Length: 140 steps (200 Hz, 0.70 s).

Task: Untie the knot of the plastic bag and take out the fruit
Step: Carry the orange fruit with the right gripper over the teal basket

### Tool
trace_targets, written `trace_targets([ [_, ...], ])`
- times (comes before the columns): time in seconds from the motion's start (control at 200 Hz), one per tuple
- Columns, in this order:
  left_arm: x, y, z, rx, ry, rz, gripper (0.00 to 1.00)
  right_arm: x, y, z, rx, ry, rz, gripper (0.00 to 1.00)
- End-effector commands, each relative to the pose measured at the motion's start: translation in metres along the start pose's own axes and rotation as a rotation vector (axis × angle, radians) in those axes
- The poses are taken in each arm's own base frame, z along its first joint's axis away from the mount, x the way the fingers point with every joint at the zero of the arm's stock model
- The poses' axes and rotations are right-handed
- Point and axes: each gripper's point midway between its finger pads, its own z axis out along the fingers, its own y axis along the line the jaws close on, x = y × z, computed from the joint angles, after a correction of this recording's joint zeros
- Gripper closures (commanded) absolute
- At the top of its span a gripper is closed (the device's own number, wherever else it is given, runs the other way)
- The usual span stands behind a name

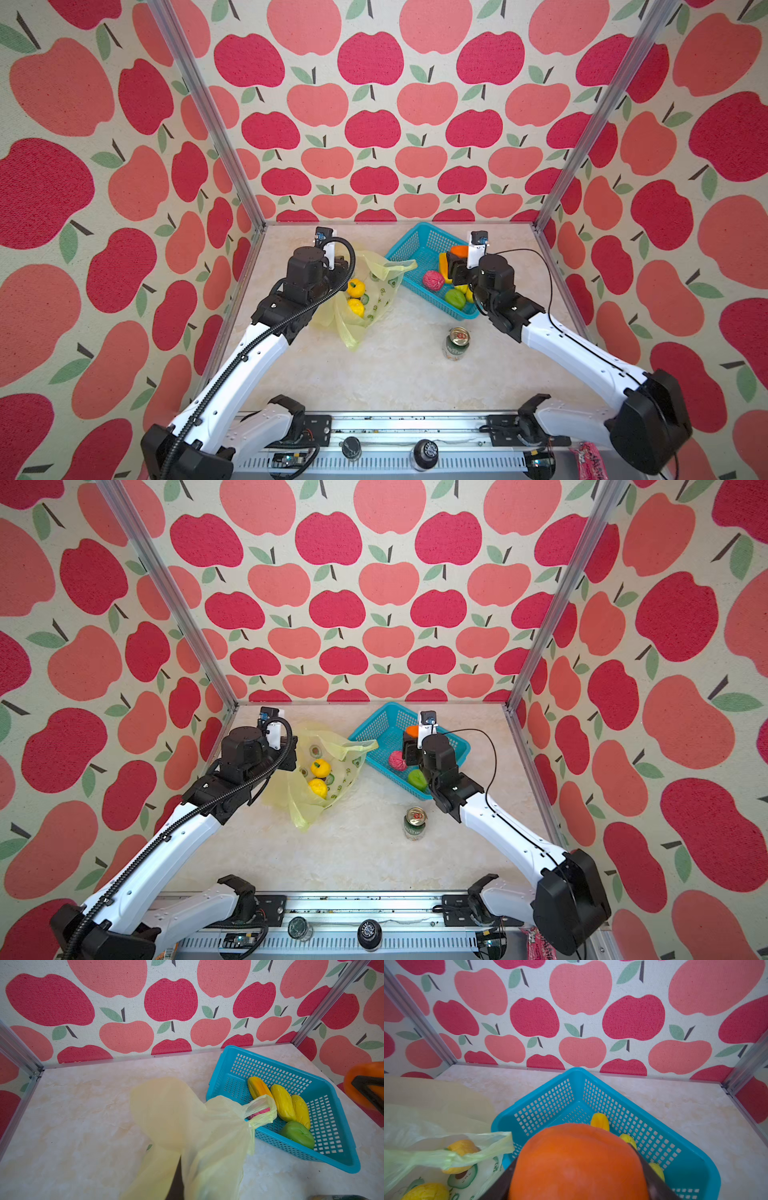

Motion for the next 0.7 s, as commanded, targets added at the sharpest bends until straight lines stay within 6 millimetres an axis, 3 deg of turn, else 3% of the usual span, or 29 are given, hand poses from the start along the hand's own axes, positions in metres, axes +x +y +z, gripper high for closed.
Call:
trace_targets([
  [0.0,-0.007,-0.001,-0.006,0.011,-0.008,-0.025,1.0,0.011,0.017,0.029,-0.057,0.12,0.062,0.84],
  [0.125,-0.006,-0.002,-0.006,0.017,0.002,-0.025,1.0,0.027,0.032,0.069,-0.065,0.224,0.029,0.86],
  [0.305,-0.008,-0.003,-0.008,0.02,-0.009,-0.028,1.0,0.071,0.037,0.118,-0.038,0.392,-0.06,0.87],
  [0.44,-0.007,-0.003,-0.006,0.02,-0.005,-0.026,1.0,0.094,0.035,0.138,-0.023,0.485,-0.097,0.85],
  [0.695,-0.007,-0.003,-0.006,0.02,-0.006,-0.025,1.0,0.128,0.039,0.158,-0.049,0.617,-0.099,0.79],
])
